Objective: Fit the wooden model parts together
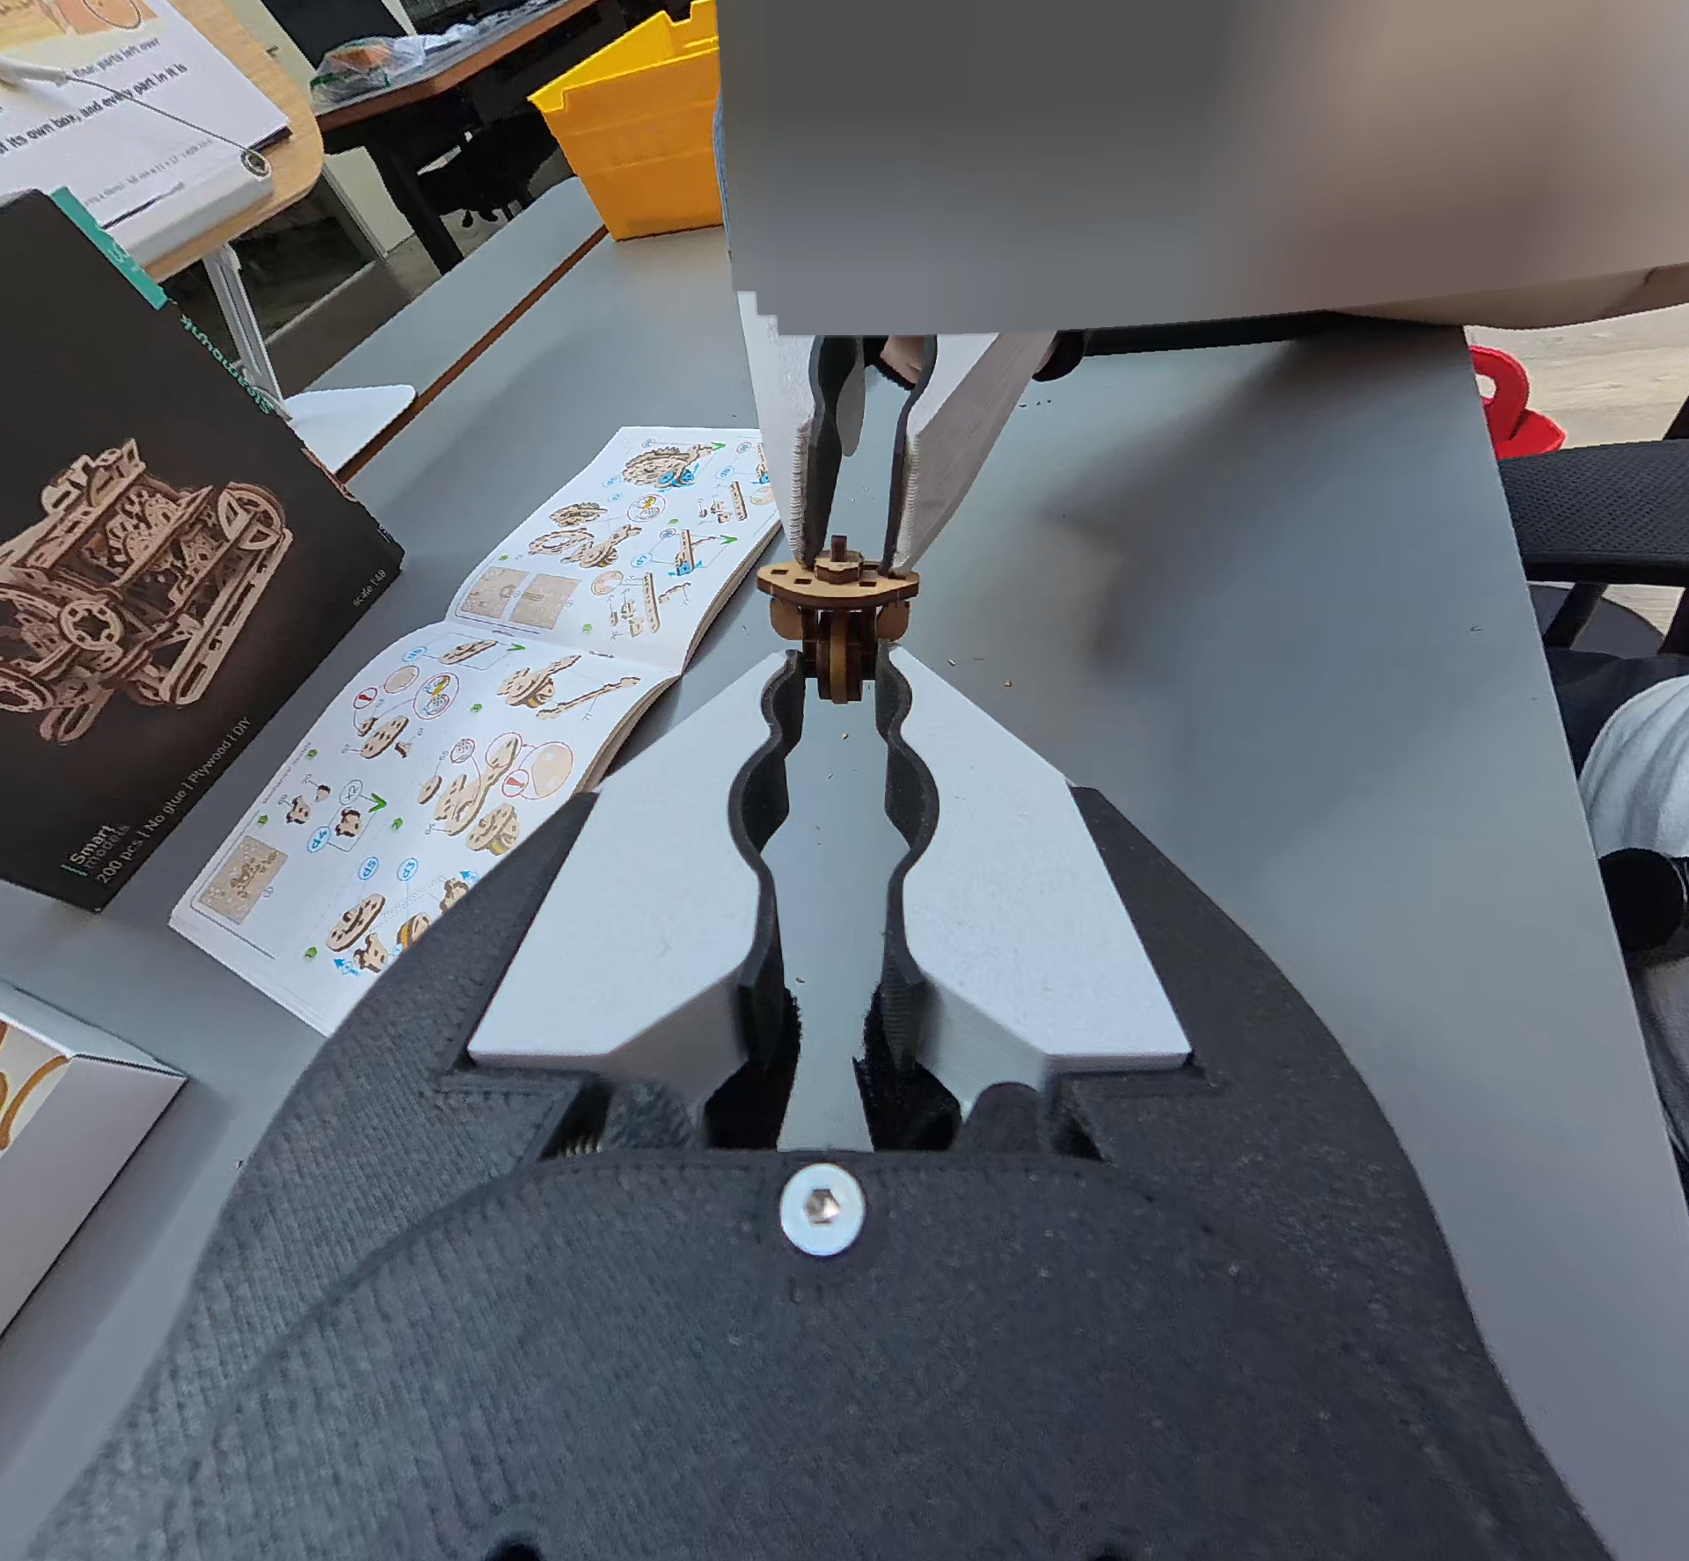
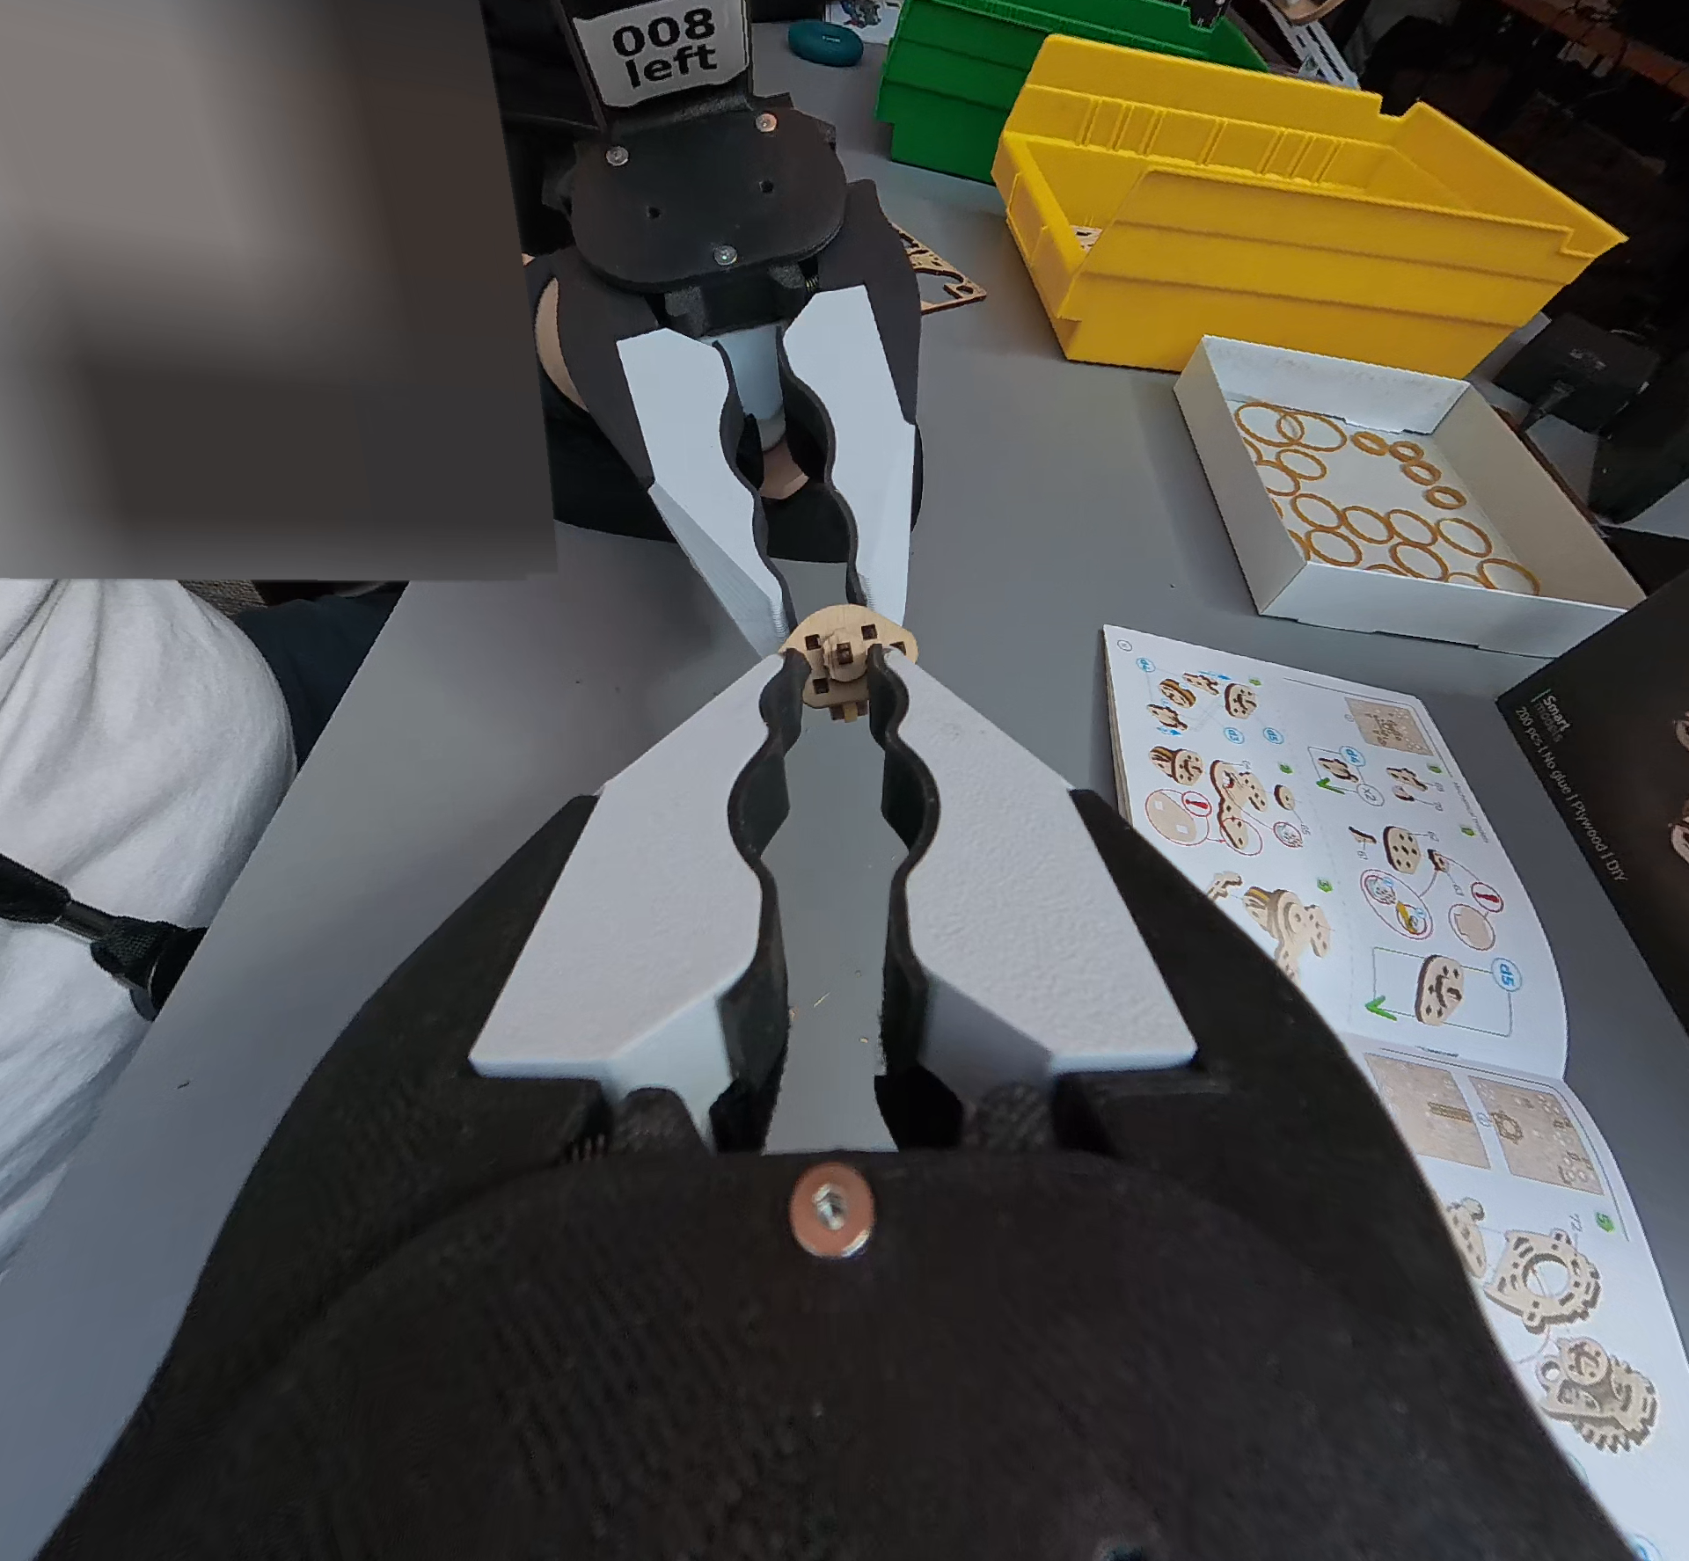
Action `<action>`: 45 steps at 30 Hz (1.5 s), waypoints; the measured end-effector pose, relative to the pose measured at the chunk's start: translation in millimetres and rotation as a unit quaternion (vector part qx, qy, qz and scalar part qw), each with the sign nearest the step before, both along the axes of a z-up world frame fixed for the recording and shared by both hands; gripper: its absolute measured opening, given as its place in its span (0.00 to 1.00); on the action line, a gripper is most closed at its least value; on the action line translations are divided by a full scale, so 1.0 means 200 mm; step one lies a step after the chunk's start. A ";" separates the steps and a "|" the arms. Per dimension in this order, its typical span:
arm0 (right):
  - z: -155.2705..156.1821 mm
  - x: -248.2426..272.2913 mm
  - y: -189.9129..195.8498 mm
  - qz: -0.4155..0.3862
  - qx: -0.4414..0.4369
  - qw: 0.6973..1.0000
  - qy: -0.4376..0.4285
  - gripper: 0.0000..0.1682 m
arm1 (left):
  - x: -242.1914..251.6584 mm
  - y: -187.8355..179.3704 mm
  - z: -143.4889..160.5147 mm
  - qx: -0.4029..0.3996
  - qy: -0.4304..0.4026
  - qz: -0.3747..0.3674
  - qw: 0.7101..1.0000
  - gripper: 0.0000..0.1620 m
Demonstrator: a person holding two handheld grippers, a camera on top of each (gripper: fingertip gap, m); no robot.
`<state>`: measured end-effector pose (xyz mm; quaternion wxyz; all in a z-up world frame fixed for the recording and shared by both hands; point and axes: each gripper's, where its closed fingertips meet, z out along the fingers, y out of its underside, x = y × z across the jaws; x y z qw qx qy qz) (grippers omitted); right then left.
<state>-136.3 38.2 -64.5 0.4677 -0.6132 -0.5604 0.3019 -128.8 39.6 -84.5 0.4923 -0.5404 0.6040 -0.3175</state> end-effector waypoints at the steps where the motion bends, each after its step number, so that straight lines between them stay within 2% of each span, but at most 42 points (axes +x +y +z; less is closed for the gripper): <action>1: 0.00 0.00 0.00 -0.001 0.007 1.000 -0.001 0.08 | 0.00 0.00 0.00 0.004 -0.002 0.001 1.000 0.08; 11: 0.04 0.00 -0.05 0.006 0.065 0.997 -0.030 0.08 | 0.01 -0.03 0.04 0.074 -0.017 -0.007 0.997 0.08; 26: 0.07 0.01 -0.11 0.028 0.079 0.995 -0.047 0.06 | 0.02 -0.10 0.07 0.070 -0.037 -0.043 0.996 0.08; 33: 0.10 0.01 -0.15 0.046 0.078 0.996 -0.026 0.05 | 0.02 -0.14 0.10 0.047 -0.058 -0.067 0.995 0.08; 45: 0.10 0.00 -0.13 0.039 0.097 0.994 -0.031 0.07 | 0.02 -0.11 0.10 0.094 -0.053 -0.045 0.993 0.08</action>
